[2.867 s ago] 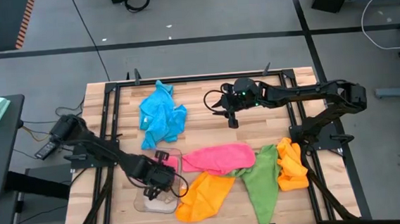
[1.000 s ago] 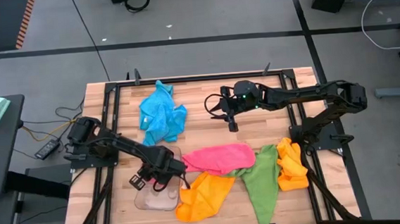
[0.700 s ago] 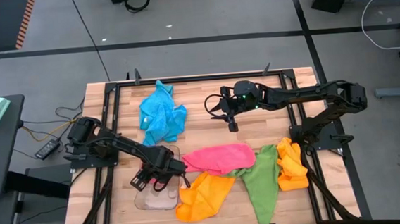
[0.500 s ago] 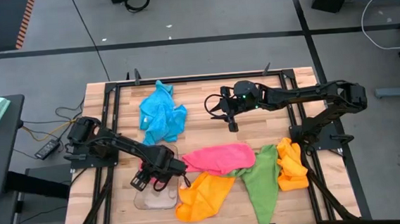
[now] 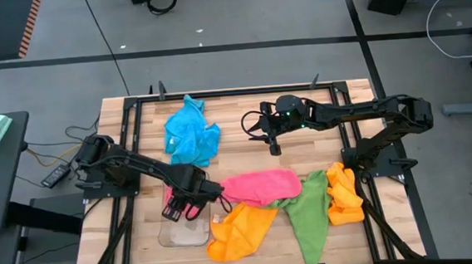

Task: Fold microfiber towels
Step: Put the top pink microfiber cloth into the transparent bin

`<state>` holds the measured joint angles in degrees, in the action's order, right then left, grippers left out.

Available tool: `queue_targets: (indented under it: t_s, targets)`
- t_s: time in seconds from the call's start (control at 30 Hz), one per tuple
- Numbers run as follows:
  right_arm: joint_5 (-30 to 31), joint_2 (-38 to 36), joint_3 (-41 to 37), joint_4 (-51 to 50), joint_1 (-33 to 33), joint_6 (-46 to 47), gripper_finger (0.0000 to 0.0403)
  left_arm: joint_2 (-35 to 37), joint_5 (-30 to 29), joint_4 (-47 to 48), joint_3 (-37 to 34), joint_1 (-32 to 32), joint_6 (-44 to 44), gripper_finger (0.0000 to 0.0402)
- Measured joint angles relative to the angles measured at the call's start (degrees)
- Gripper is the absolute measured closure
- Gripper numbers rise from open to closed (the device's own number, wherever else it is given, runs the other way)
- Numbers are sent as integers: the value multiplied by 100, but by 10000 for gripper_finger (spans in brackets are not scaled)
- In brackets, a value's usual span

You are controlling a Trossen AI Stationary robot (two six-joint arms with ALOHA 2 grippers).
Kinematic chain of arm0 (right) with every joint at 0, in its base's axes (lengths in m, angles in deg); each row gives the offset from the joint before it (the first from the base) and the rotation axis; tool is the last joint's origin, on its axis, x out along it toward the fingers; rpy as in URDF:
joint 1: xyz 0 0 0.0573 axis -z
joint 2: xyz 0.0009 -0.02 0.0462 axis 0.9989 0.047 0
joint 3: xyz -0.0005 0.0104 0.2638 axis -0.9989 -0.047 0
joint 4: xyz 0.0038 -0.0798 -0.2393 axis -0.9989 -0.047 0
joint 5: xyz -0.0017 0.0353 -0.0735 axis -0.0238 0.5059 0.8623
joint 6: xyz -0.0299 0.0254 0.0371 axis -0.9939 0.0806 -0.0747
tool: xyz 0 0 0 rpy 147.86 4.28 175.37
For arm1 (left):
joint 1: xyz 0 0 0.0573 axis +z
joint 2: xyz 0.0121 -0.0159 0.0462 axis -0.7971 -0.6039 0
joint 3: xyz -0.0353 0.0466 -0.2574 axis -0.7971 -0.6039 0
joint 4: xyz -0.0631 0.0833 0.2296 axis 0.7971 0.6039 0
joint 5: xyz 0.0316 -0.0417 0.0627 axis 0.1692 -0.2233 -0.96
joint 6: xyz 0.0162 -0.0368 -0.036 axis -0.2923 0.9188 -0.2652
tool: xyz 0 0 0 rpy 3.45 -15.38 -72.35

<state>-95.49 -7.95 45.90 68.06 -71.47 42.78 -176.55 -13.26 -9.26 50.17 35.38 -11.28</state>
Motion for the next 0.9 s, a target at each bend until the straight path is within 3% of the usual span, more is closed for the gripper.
queue_targets:
  t_s: [0.47,0.9]
  targets:
    - [0,0,0,74,3,0,265,-267,247,618,10,129,718,253]
    - [0,0,0,4,4,-2,265,-1097,230,811,133,63,512,263]
